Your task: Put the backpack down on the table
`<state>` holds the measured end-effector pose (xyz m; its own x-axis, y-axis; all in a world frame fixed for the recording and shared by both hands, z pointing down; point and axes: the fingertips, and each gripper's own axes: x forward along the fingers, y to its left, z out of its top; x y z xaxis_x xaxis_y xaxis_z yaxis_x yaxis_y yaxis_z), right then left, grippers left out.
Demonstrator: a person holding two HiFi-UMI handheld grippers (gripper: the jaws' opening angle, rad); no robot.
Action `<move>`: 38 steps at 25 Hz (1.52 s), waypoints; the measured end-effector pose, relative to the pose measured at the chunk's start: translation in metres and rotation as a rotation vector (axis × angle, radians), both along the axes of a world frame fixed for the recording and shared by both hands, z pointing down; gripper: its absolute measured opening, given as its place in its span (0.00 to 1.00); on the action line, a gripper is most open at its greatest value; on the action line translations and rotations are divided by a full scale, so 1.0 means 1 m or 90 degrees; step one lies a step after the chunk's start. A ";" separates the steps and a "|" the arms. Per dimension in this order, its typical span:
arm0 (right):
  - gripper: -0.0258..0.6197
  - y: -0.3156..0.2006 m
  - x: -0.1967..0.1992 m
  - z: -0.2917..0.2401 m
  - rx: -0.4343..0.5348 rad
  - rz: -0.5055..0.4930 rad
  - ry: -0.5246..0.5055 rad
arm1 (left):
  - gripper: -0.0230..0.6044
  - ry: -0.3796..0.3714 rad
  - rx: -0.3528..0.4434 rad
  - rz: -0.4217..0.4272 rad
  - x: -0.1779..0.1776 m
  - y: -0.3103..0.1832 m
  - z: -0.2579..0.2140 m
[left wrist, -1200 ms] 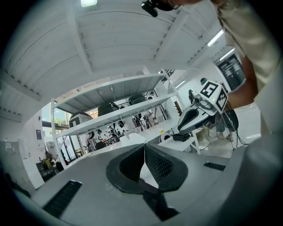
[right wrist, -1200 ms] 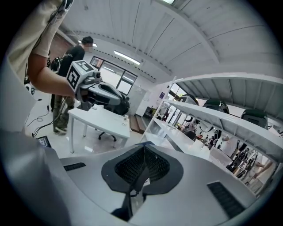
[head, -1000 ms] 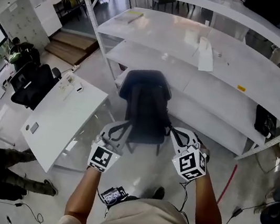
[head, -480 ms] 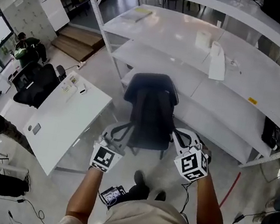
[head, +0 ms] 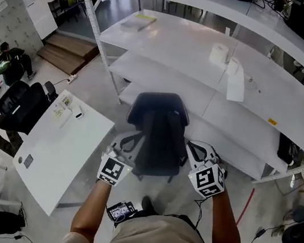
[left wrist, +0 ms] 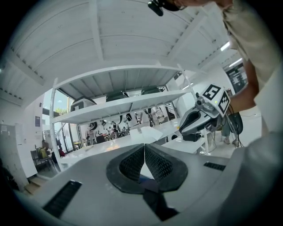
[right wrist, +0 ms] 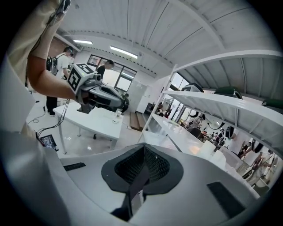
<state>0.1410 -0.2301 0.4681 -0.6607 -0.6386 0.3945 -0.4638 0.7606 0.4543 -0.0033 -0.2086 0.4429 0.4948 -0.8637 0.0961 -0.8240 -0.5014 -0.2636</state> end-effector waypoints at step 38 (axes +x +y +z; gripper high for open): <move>0.36 -0.228 -0.045 0.307 -0.360 0.051 0.024 | 0.22 0.073 -0.371 -0.092 -0.068 -0.215 0.329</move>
<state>0.0964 -0.4585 0.7752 -0.5983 -0.3687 0.7114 -0.5212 0.8534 0.0039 -0.0713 -0.4235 0.7721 0.4116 -0.7442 0.5261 -0.9015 -0.4171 0.1152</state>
